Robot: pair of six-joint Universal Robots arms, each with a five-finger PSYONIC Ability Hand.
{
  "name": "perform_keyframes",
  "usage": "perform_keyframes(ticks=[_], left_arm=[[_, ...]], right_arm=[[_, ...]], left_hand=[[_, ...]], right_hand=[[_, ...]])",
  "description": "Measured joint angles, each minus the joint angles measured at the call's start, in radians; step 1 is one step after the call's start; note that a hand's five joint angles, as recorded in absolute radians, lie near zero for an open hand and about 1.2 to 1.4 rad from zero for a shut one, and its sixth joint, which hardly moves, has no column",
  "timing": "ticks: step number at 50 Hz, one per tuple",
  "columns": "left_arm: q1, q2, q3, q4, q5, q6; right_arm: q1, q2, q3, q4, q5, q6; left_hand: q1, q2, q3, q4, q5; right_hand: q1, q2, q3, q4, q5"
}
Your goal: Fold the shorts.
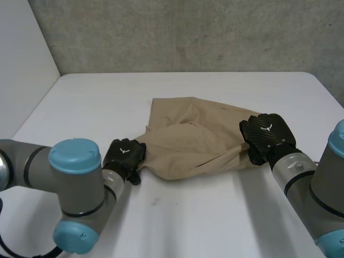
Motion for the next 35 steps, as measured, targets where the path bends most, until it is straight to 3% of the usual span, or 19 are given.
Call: perform_keyframes(ticks=[4,6,8,14,25,29,35], left_arm=[[0.002,-0.038,0.050,0.003,-0.017,0.000],[0.004,-0.054,0.081,0.002,-0.039,0.000],[0.006,-0.056,0.099,-0.003,-0.057,0.002],[0.006,0.069,0.086,-0.034,-0.087,0.049],[0.013,0.644,-0.040,-0.154,-0.068,0.278],[0.017,0.746,-0.049,-0.252,-0.045,0.319],[0.033,0.777,-0.074,-0.360,-0.019,0.331]], right_arm=[[0.000,-0.004,-0.001,0.003,0.000,0.002],[0.000,-0.007,-0.004,0.006,0.000,0.000],[-0.001,-0.014,-0.011,0.013,0.000,-0.002],[-0.012,-0.056,-0.058,0.088,-0.002,-0.026],[-0.019,-0.164,-0.228,0.411,-0.011,-0.183],[-0.019,-0.187,-0.277,0.494,-0.013,-0.231],[-0.015,-0.180,-0.321,0.600,-0.016,-0.284]], left_hand=[[0.279,0.269,0.248,0.254,0.254],[0.544,0.540,0.527,0.537,0.532],[0.546,0.592,0.577,0.594,0.560],[0.546,0.602,0.587,0.603,0.560],[0.546,0.605,0.596,0.607,0.560],[0.546,0.605,0.596,0.607,0.560],[0.546,0.605,0.596,0.607,0.560]], right_hand=[[-0.001,0.000,0.000,0.000,0.000],[0.000,0.000,0.000,0.000,0.000],[0.000,0.000,0.000,0.000,0.000],[0.000,0.000,0.000,0.000,0.000],[0.000,0.000,0.000,0.000,0.000],[0.000,0.000,0.000,0.000,0.000],[0.000,0.000,0.000,0.000,0.000]])
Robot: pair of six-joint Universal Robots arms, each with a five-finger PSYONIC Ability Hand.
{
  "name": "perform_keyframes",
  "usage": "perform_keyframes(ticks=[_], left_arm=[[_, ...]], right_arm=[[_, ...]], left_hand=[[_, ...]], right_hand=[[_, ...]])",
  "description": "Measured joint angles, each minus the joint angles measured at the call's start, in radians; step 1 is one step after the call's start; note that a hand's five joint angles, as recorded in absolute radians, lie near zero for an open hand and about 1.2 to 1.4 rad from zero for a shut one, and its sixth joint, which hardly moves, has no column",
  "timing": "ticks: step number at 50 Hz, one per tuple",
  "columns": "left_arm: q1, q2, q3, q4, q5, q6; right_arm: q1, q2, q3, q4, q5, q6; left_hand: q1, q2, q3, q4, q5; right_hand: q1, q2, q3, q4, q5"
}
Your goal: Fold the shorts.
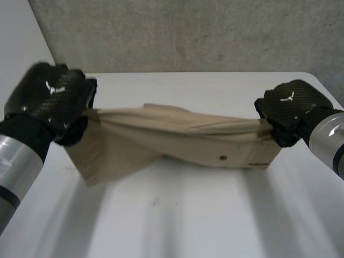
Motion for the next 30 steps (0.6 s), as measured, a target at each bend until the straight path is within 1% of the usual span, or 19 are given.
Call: perform_keyframes(ticks=[3,5,6,7,8,9,11,15,17,18,21,22,23,24,25,26,27,28,30], left_arm=[[0.013,-0.057,-0.023,-0.023,0.006,0.000],[0.015,-0.071,-0.024,-0.023,0.006,0.000],[0.018,-0.104,-0.027,-0.023,0.006,0.001],[0.025,-0.184,-0.024,-0.019,0.005,0.001],[0.027,-0.202,-0.020,-0.017,0.005,0.002],[0.035,-0.270,0.000,-0.012,0.003,0.003],[0.041,-0.323,0.022,-0.008,0.002,0.003],[0.060,-0.518,0.168,0.003,-0.005,0.006],[0.062,-0.545,0.198,0.004,-0.005,0.006],[0.066,-0.626,0.307,0.006,-0.007,0.008],[0.070,-0.707,0.476,0.023,-0.009,0.027],[0.070,-0.707,0.476,0.023,-0.009,0.027],[0.072,-0.735,0.558,0.041,-0.012,0.043],[0.072,-0.745,0.596,0.054,-0.013,0.052],[0.074,-0.755,0.662,0.094,-0.018,0.072],[0.076,-0.755,0.727,0.154,-0.025,0.093],[0.076,-0.753,0.742,0.174,-0.028,0.100],[0.076,-0.731,0.802,0.287,-0.041,0.127],[0.076,-0.711,0.827,0.354,-0.049,0.139]], right_arm=[[0.005,0.059,-0.015,0.039,-0.002,-0.017],[0.005,0.068,-0.017,0.041,-0.002,-0.017],[0.006,0.094,-0.022,0.045,-0.002,-0.018],[0.009,0.157,-0.035,0.048,-0.001,-0.016],[0.009,0.167,-0.037,0.048,-0.001,-0.016],[0.010,0.210,-0.048,0.044,0.001,-0.015],[0.011,0.239,-0.057,0.039,0.003,-0.014],[0.015,0.339,-0.108,0.001,0.011,-0.012],[0.015,0.352,-0.120,-0.010,0.013,-0.013],[0.017,0.383,-0.163,-0.045,0.022,-0.013],[0.019,0.404,-0.241,-0.111,0.043,-0.014],[0.019,0.404,-0.241,-0.111,0.043,-0.014],[0.020,0.408,-0.289,-0.154,0.055,-0.014],[0.020,0.407,-0.309,-0.176,0.060,-0.014],[0.022,0.403,-0.347,-0.221,0.067,-0.013],[0.024,0.390,-0.400,-0.301,0.077,-0.011],[0.025,0.386,-0.411,-0.323,0.078,-0.011],[0.028,0.360,-0.453,-0.431,0.085,-0.009],[0.030,0.343,-0.471,-0.492,0.087,-0.009]], left_hand=[[0.000,0.000,0.000,0.000,0.000],[0.000,0.000,0.000,0.000,0.000],[0.000,0.000,0.000,0.000,0.000],[0.000,0.000,0.000,0.000,0.000],[0.000,0.000,0.000,0.000,0.000],[0.000,0.000,0.000,0.000,0.000],[0.000,0.000,0.000,0.000,0.000],[0.000,0.000,0.000,0.000,0.000],[0.000,0.000,0.000,0.000,0.000],[0.000,0.000,0.000,0.000,0.000],[0.000,0.000,0.000,0.000,0.000],[0.000,0.000,0.000,0.000,0.000],[0.000,0.000,0.000,0.000,0.000],[0.000,0.000,0.000,0.000,0.000],[0.000,0.000,0.001,0.000,0.000],[0.000,0.000,0.001,0.000,0.000],[0.000,0.000,0.001,0.000,0.000],[0.000,0.000,0.001,0.000,0.000],[0.000,0.000,0.001,0.000,0.000]], right_hand=[[0.000,0.000,0.000,0.000,0.000],[0.000,0.000,0.000,0.000,0.000],[0.000,0.000,0.000,0.000,0.000],[0.000,0.000,0.010,0.000,0.000],[0.000,0.000,0.010,0.000,0.000],[-0.001,0.000,0.011,0.000,0.000],[0.000,0.000,0.012,0.000,0.000],[0.000,0.000,0.012,0.000,0.000],[0.000,0.000,0.012,0.000,0.000],[-0.001,0.000,0.012,0.000,0.000],[0.000,0.000,0.012,0.000,0.000],[0.000,0.000,0.012,0.000,0.000],[0.000,0.000,0.012,0.000,0.000],[0.000,0.000,0.012,0.000,0.000],[0.000,0.000,0.012,0.000,0.000],[0.000,0.000,0.012,0.000,0.000],[0.000,0.000,0.012,0.000,0.000],[0.000,0.000,0.012,0.000,0.000],[-0.001,0.000,0.012,0.000,0.000]])
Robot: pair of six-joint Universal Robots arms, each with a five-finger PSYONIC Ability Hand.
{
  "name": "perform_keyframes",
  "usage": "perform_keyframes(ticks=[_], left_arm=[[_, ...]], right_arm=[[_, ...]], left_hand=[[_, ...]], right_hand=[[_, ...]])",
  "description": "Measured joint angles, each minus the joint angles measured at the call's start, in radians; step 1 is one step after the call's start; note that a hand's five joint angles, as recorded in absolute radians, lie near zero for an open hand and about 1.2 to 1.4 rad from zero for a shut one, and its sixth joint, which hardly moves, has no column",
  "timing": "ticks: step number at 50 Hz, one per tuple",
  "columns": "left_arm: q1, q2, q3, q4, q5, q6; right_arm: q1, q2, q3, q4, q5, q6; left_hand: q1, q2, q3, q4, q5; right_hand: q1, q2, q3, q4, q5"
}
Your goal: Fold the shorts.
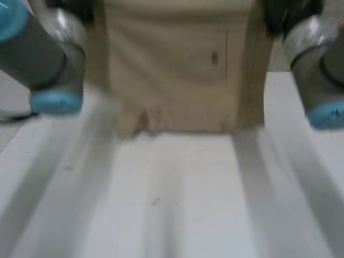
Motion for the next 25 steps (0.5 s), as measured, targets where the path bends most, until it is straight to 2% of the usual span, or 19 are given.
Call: perform_keyframes(ticks=[1,2,3,4,8,16,25], left_arm=[[-0.001,0.030,0.023,0.095,-0.011,0.014],[-0.001,0.030,0.023,0.095,-0.011,0.014],[-0.002,0.077,0.040,0.221,-0.025,0.029],[-0.003,0.103,0.039,0.277,-0.031,0.034],[-0.011,0.164,-0.017,0.364,-0.039,0.037],[-0.010,0.190,-0.288,0.337,-0.039,0.019],[0.004,0.140,-0.637,0.327,-0.037,-0.026]], right_arm=[[0.002,-0.015,-0.011,-0.055,0.002,0.000],[0.002,-0.015,-0.011,-0.055,0.002,0.000],[0.005,-0.058,-0.029,-0.199,0.005,0.000],[0.008,-0.072,-0.030,-0.240,0.006,-0.001],[0.024,-0.096,-0.020,-0.291,0.005,-0.002],[0.062,-0.051,0.061,-0.215,0.000,-0.003],[0.085,0.138,0.215,-0.186,-0.007,-0.008]], left_hand=[[0.000,0.000,0.000,0.000,0.000],[0.000,0.000,0.000,0.000,0.000],[0.000,0.000,0.000,0.000,0.000],[0.000,0.000,0.000,0.000,0.000],[0.000,0.002,0.000,0.000,0.025],[0.000,0.006,0.005,0.001,0.025],[0.000,0.006,0.005,0.004,0.025]], right_hand=[[0.000,0.000,0.000,0.000,0.000],[0.000,0.000,0.000,0.000,0.000],[0.001,0.000,0.000,0.000,0.000],[0.001,0.000,0.000,0.000,0.000],[0.009,0.000,0.000,0.000,0.001],[0.019,0.009,0.000,0.000,0.010],[0.029,0.010,0.004,0.002,0.011]])
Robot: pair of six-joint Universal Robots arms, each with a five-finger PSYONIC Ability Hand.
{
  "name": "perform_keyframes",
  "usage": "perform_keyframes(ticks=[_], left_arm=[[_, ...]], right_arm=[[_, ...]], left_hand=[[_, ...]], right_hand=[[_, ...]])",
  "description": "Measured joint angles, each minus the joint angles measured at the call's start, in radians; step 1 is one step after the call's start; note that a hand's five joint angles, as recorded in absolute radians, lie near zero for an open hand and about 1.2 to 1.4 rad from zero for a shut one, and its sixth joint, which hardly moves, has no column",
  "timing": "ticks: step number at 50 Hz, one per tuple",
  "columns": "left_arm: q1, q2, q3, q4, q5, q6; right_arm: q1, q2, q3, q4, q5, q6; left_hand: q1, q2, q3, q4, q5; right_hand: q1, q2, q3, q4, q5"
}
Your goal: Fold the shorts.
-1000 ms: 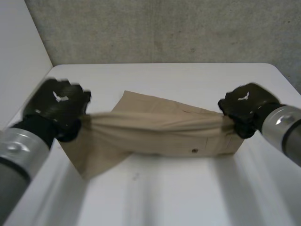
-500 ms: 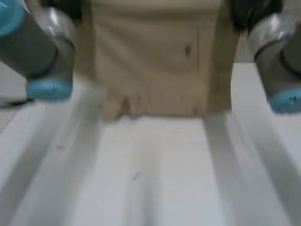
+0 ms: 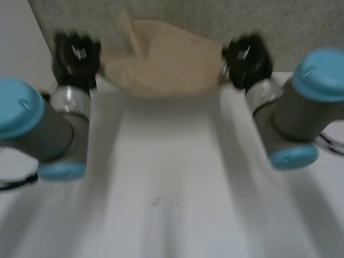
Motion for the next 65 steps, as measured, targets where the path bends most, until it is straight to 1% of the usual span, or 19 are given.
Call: perform_keyframes(ticks=[6,10,15,20,25,26,27,28,29,30,36,39,43,57,60,61,62,64,65], left_arm=[[-0.015,-0.126,-0.149,-0.013,-0.011,-0.002],[-0.043,-0.163,-0.200,-0.053,-0.034,0.009],[-0.069,-0.126,-0.231,-0.134,-0.065,0.016],[-0.079,-0.003,-0.259,-0.266,-0.084,0.011],[-0.074,0.076,-0.268,-0.325,-0.083,0.007],[-0.073,0.094,-0.267,-0.333,-0.082,0.006],[-0.072,0.101,-0.265,-0.335,-0.081,0.006],[-0.072,0.115,-0.261,-0.338,-0.080,0.006],[-0.073,0.119,-0.260,-0.338,-0.080,0.006],[-0.075,0.138,-0.249,-0.338,-0.079,0.005],[-0.105,0.216,-0.183,-0.332,-0.075,-0.004],[-0.133,0.249,-0.137,-0.329,-0.075,-0.012],[-0.167,0.263,-0.080,-0.330,-0.077,-0.018],[-0.207,0.251,0.009,-0.336,-0.083,-0.019],[-0.206,0.254,0.013,-0.336,-0.084,-0.020],[-0.205,0.255,0.013,-0.337,-0.084,-0.020],[-0.205,0.256,0.013,-0.337,-0.084,-0.020],[-0.204,0.259,0.010,-0.337,-0.084,-0.020],[-0.203,0.260,0.008,-0.338,-0.084,-0.020]], right_arm=[[0.016,0.156,0.087,0.025,0.000,-0.020],[0.017,0.178,0.132,0.059,0.006,-0.023],[0.015,0.124,0.179,0.094,0.009,-0.018],[0.014,0.002,0.238,0.148,0.005,-0.005],[0.014,-0.052,0.265,0.193,0.000,0.041],[0.014,-0.058,0.268,0.199,-0.003,0.071],[0.014,-0.059,0.269,0.202,-0.004,0.088],[0.012,-0.060,0.270,0.205,-0.008,0.131],[0.012,-0.060,0.270,0.205,-0.009,0.142],[0.009,-0.058,0.269,0.207,-0.021,0.212],[-0.004,-0.028,0.264,0.204,-0.111,0.483],[-0.005,0.000,0.259,0.201,-0.164,0.607],[0.000,0.039,0.248,0.190,-0.188,0.696],[0.045,0.195,0.154,0.109,-0.122,0.774],[0.057,0.242,0.116,0.106,-0.107,0.771],[0.059,0.250,0.109,0.106,-0.104,0.770],[0.060,0.253,0.106,0.106,-0.103,0.770],[0.061,0.260,0.094,0.106,-0.094,0.769],[0.060,0.258,0.092,0.105,-0.087,0.767]], left_hand=[[0.000,0.000,0.000,0.000,0.000],[0.000,0.000,0.000,0.000,0.000],[0.000,0.000,0.000,0.000,0.000],[0.000,0.000,0.000,0.000,0.000],[0.000,0.000,0.000,0.000,0.000],[0.000,0.000,0.000,0.000,0.000],[0.000,0.000,0.000,0.000,0.000],[0.000,0.000,0.000,0.000,0.000],[0.000,0.000,0.000,0.000,0.000],[0.000,0.000,0.000,0.000,0.000],[0.000,0.000,0.000,0.000,0.000],[0.000,0.000,0.000,0.000,0.000],[0.000,0.000,0.000,0.000,0.000],[0.000,0.000,0.000,0.000,0.000],[0.000,0.000,0.000,0.000,0.000],[0.000,0.000,0.000,0.000,0.000],[0.000,0.000,0.000,0.000,0.000],[0.000,0.000,0.000,0.000,0.000],[0.000,0.000,0.000,0.000,0.000]], right_hand=[[0.000,0.000,0.000,0.000,0.001],[0.000,0.000,0.000,0.000,0.001],[0.000,0.000,0.000,0.000,0.001],[0.000,0.000,0.000,0.000,0.001],[-0.011,-0.007,-0.007,-0.009,-0.006],[-0.275,-0.328,-0.305,-0.307,-0.290],[-0.275,-0.328,-0.305,-0.307,-0.290],[-0.468,-0.573,-0.560,-0.565,-0.545],[-0.468,-0.573,-0.560,-0.565,-0.545],[-0.604,-0.731,-0.736,-0.741,-0.722],[-0.694,-0.814,-0.851,-0.866,-0.844],[-0.694,-0.814,-0.851,-0.866,-0.844],[-0.694,-0.814,-0.851,-0.866,-0.844],[-0.690,-0.813,-0.849,-0.858,-0.828],[-0.517,-0.621,-0.629,-0.636,-0.632],[-0.360,-0.446,-0.459,-0.487,-0.490],[-0.360,-0.446,-0.459,-0.487,-0.490],[-0.103,-0.111,-0.132,-0.139,-0.154],[-0.082,-0.061,-0.090,-0.097,-0.110]])
